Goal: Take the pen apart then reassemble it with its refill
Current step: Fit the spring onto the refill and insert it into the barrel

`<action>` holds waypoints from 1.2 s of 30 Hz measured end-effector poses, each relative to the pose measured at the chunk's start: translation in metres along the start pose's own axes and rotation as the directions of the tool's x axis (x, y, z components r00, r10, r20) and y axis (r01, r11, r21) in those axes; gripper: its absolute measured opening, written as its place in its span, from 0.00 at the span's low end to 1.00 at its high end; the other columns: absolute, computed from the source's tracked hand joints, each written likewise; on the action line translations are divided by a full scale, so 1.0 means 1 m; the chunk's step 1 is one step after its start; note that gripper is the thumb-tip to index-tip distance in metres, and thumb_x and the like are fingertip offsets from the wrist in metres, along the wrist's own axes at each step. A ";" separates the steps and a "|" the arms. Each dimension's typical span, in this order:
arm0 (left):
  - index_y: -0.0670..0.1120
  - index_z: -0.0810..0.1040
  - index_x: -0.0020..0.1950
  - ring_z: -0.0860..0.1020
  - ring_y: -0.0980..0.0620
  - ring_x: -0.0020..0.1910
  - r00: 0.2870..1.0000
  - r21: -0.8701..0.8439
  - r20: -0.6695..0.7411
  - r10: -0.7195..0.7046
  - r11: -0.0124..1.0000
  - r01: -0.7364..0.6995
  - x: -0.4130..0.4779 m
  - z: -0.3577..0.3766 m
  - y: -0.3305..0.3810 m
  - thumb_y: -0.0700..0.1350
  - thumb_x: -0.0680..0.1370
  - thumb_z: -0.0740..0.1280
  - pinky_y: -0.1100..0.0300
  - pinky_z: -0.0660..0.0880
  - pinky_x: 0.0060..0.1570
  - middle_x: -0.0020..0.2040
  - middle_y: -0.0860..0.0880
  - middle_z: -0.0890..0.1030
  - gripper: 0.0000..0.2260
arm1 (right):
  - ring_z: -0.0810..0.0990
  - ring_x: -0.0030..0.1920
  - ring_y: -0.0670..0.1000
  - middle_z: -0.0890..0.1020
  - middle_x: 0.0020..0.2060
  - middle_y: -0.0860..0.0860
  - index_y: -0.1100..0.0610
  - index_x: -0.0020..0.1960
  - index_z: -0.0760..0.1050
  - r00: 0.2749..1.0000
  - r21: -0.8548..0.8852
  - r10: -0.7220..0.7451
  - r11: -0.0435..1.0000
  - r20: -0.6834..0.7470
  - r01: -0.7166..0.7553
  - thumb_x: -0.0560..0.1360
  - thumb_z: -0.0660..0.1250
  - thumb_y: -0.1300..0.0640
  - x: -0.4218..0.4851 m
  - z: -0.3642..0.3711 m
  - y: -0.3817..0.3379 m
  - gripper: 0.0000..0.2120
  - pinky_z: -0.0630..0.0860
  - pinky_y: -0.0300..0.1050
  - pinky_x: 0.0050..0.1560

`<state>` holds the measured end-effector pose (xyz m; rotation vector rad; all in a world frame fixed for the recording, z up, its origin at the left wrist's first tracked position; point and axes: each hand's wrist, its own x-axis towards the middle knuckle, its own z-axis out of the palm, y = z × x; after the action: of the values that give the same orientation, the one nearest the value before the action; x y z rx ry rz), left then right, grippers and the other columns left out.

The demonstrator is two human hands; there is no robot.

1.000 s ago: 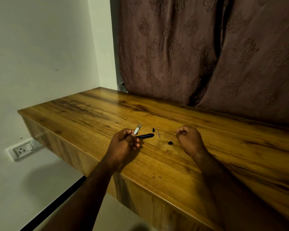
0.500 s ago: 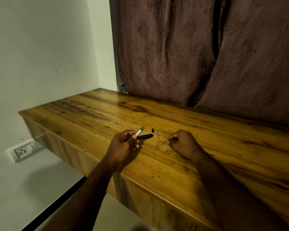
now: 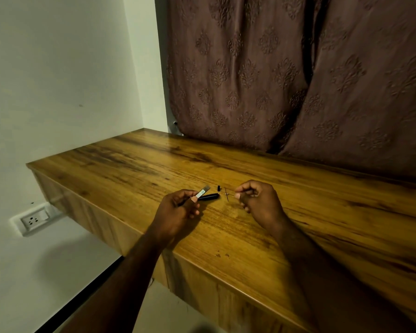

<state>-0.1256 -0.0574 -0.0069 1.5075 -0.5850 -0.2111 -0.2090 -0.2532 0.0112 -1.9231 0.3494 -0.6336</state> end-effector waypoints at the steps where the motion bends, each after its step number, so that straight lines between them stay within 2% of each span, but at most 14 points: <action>1: 0.42 0.80 0.53 0.76 0.56 0.34 1.000 0.008 0.003 0.002 1.000 -0.002 0.000 0.000 0.000 0.37 0.79 0.63 0.66 0.73 0.34 0.35 0.50 0.81 0.07 | 0.76 0.29 0.45 0.80 0.32 0.51 0.58 0.44 0.81 1.000 0.124 0.020 0.992 -0.014 -0.018 0.73 0.70 0.67 -0.001 0.002 -0.004 0.05 0.72 0.38 0.30; 4: 0.41 0.80 0.54 0.76 0.57 0.33 1.000 0.019 0.017 0.006 1.000 -0.006 0.000 0.000 -0.001 0.36 0.79 0.64 0.67 0.72 0.34 0.35 0.50 0.81 0.08 | 0.77 0.28 0.47 0.82 0.32 0.54 0.65 0.49 0.81 0.997 0.290 0.075 0.954 0.001 -0.072 0.73 0.69 0.68 -0.005 0.012 -0.011 0.06 0.76 0.38 0.31; 8: 0.39 0.81 0.54 0.76 0.57 0.33 0.999 0.001 0.044 -0.003 1.000 0.003 -0.001 0.002 0.001 0.36 0.78 0.64 0.67 0.72 0.34 0.36 0.48 0.82 0.08 | 0.81 0.29 0.44 0.83 0.37 0.57 0.65 0.53 0.80 0.997 0.368 0.079 0.926 0.023 -0.082 0.75 0.66 0.69 -0.009 0.022 -0.015 0.08 0.78 0.34 0.33; 11: 0.40 0.82 0.52 0.76 0.57 0.32 0.999 -0.018 0.036 -0.011 1.000 0.011 -0.002 0.003 0.002 0.35 0.77 0.65 0.68 0.72 0.34 0.37 0.45 0.82 0.07 | 0.82 0.30 0.43 0.83 0.38 0.58 0.65 0.54 0.79 0.998 0.378 0.046 0.924 0.033 -0.055 0.76 0.64 0.69 -0.010 0.024 -0.017 0.09 0.78 0.34 0.34; 15: 0.41 0.82 0.51 0.76 0.57 0.32 0.999 -0.033 0.024 -0.022 0.999 0.023 -0.002 0.004 0.002 0.34 0.77 0.66 0.69 0.73 0.33 0.38 0.42 0.82 0.07 | 0.81 0.31 0.46 0.84 0.37 0.57 0.65 0.54 0.78 0.998 0.367 0.049 0.928 0.050 -0.064 0.75 0.66 0.69 -0.011 0.027 -0.015 0.09 0.79 0.38 0.35; 21: 0.41 0.82 0.50 0.76 0.58 0.30 1.000 -0.012 0.026 -0.017 1.000 0.017 -0.002 0.004 0.004 0.35 0.77 0.66 0.69 0.72 0.32 0.38 0.44 0.82 0.07 | 0.81 0.32 0.47 0.84 0.37 0.58 0.64 0.52 0.79 0.996 0.371 0.041 0.926 0.078 -0.068 0.75 0.67 0.68 -0.013 0.028 -0.015 0.07 0.79 0.39 0.35; 26: 0.36 0.80 0.53 0.75 0.60 0.28 1.000 -0.060 0.022 -0.021 0.998 0.022 -0.004 0.007 0.006 0.33 0.77 0.65 0.70 0.71 0.30 0.36 0.43 0.80 0.07 | 0.82 0.30 0.46 0.84 0.36 0.59 0.65 0.52 0.79 0.998 0.413 0.036 0.909 0.059 -0.057 0.75 0.66 0.69 -0.013 0.028 -0.016 0.07 0.78 0.36 0.32; 36: 0.38 0.81 0.52 0.75 0.59 0.30 0.999 -0.011 0.024 -0.034 0.999 0.035 -0.001 0.003 0.003 0.35 0.77 0.66 0.68 0.72 0.32 0.37 0.45 0.81 0.07 | 0.80 0.29 0.48 0.84 0.35 0.58 0.62 0.51 0.80 0.995 0.400 0.044 0.914 0.086 -0.075 0.75 0.67 0.67 -0.014 0.031 -0.017 0.06 0.77 0.40 0.33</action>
<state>-0.1288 -0.0594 -0.0044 1.5067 -0.5765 -0.2594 -0.2034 -0.2152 0.0129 -1.5296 0.2080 -0.5428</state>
